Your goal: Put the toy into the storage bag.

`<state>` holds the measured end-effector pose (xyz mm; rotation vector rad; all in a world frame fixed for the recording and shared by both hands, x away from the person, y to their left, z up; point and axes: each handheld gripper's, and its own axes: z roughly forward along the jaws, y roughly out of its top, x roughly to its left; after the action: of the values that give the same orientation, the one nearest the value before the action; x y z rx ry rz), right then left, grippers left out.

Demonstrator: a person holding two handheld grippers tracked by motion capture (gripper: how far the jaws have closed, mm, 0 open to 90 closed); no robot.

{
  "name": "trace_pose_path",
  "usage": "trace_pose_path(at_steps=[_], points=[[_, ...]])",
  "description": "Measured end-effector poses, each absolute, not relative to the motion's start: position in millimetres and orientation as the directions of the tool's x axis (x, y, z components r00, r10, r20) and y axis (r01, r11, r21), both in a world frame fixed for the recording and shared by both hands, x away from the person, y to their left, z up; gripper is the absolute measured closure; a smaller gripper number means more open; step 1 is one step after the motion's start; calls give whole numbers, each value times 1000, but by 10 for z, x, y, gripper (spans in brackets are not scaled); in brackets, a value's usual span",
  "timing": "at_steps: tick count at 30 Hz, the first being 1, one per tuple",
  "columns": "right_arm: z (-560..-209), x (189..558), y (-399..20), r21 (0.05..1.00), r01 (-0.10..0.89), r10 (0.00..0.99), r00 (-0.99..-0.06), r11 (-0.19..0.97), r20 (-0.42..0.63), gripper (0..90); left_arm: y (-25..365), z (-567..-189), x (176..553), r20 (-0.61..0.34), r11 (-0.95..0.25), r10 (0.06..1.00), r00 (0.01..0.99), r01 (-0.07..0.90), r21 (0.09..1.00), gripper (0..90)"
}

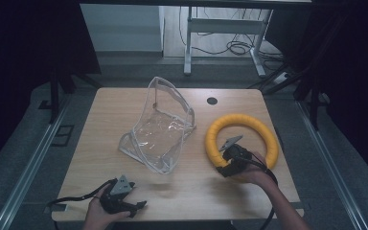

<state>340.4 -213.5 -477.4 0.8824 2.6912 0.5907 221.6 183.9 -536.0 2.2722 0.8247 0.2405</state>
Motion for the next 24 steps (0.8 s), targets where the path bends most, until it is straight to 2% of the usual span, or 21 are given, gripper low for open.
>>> trace_pose_path(at_steps=[13,24], points=[[-4918,3434,-2199,361,533,596,-798,766,-87,295,1835,-5368,2219,-62,-557,619,783,493,668,192],[-4985,3503,-2196,295,522,565,-822,800,-77,337,1834,-5371,2217,-61,-560,618,784,493,666,191]])
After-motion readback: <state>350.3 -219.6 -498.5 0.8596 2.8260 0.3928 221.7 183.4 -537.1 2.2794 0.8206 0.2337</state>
